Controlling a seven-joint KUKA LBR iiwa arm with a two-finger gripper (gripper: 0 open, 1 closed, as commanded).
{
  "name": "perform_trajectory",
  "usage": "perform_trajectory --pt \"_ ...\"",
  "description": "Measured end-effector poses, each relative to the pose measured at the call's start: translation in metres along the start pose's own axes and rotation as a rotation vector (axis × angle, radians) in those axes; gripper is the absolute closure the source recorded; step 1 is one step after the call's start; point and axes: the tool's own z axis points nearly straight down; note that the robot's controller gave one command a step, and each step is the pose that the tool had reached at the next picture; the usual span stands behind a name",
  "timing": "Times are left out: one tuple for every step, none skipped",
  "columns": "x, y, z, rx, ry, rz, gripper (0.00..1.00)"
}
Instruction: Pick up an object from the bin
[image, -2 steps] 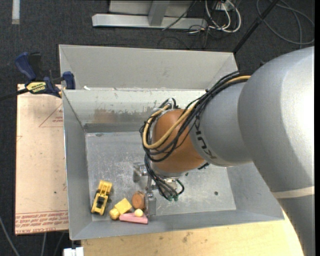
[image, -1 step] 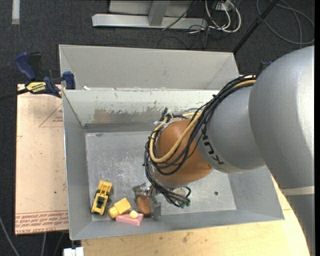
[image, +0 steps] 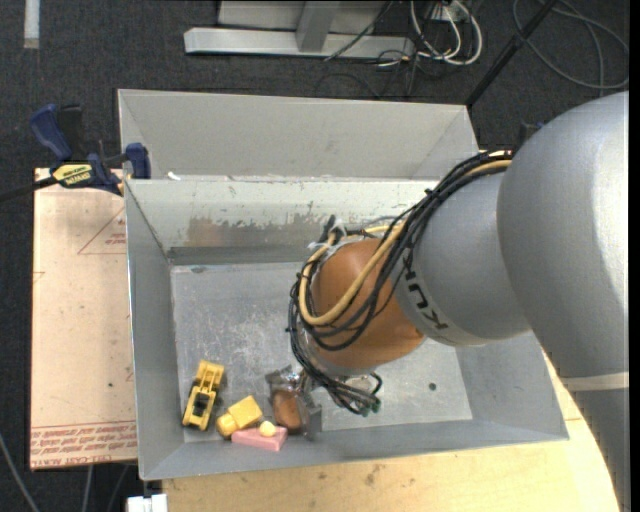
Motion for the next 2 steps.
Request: perform_trajectory --pt "-0.0106 -0.0111 -0.0559 -0.001 0.008 0.009 1.00" --pt "-0.0106 -0.0111 -0.0559 -0.001 0.008 0.009 1.00"
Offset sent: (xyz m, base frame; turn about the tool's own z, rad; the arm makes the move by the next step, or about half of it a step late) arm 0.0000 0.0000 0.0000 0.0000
